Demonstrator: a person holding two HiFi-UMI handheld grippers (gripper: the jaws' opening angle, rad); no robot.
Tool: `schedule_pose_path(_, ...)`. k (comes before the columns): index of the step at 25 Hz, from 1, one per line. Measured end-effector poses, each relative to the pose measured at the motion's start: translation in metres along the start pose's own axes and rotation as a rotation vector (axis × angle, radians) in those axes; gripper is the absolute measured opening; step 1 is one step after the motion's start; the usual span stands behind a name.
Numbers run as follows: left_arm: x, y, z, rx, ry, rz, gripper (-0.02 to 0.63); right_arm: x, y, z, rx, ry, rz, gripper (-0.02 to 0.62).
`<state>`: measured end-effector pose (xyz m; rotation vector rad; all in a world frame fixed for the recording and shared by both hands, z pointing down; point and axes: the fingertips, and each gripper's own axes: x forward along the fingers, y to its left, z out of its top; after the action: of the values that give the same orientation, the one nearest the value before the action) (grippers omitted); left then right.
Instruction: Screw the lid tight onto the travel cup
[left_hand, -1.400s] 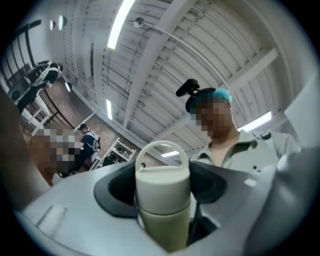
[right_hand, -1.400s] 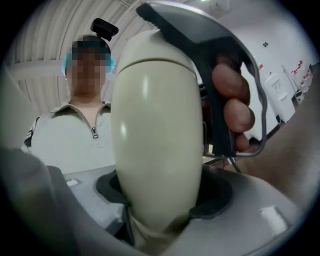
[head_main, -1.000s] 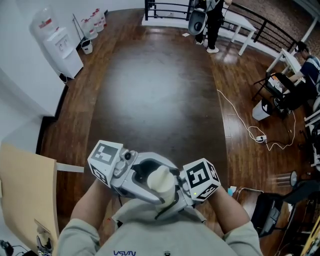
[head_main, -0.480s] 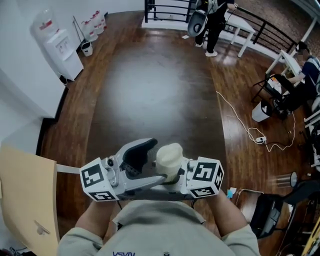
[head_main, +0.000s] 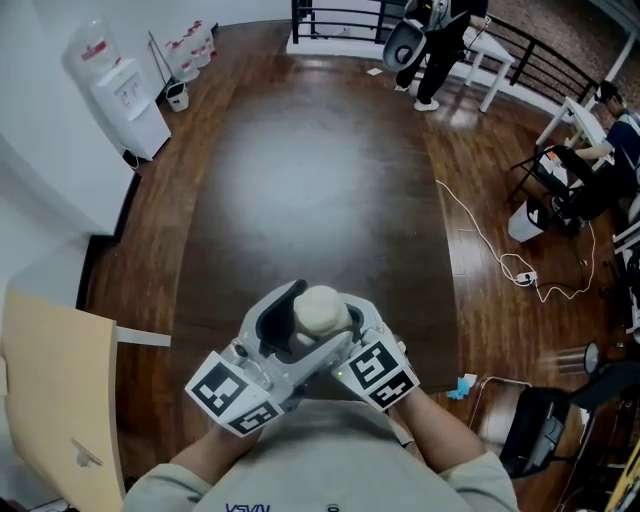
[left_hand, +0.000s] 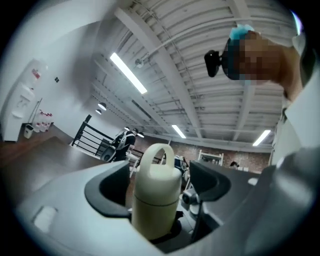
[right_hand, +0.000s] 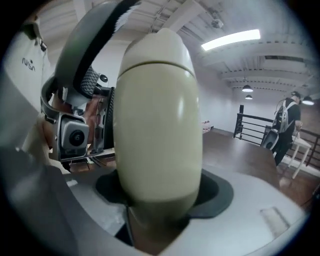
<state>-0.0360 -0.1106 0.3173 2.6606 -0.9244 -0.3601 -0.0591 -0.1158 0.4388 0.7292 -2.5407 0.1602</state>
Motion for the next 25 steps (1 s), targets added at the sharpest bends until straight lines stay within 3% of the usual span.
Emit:
schedule_pose_path(6, 0.000, 0.010, -0.006, 0.000, 0.022, 0.028, 0.309, 0.003, 0.012, -0.003, -0.046, 0.037, 0.035, 0.308)
schedule_pose_path(10, -0.003, 0.004, -0.002, -0.011, 0.023, -0.051, 0.296, -0.001, 0.029, 0.001, -0.014, 0.026, 0.170, 0.307)
schedule_pose_path(14, -0.005, -0.017, 0.003, -0.042, 0.037, -0.246, 0.305, -0.022, 0.052, 0.002, 0.009, 0.023, 0.416, 0.307)
schedule_pose_path(19, -0.015, -0.055, 0.006, -0.085, 0.091, -0.596, 0.305, -0.057, 0.091, 0.007, 0.014, 0.021, 0.768, 0.307)
schedule_pose_path(22, -0.024, -0.071, 0.007, -0.103, 0.126, -0.775, 0.305, -0.073, 0.110, 0.008, 0.013, 0.028, 0.925, 0.307)
schedule_pose_path(25, -0.031, -0.079, 0.007, -0.171, 0.143, -0.906, 0.304, -0.085, 0.124, 0.009, 0.044, 0.030, 1.058, 0.307)
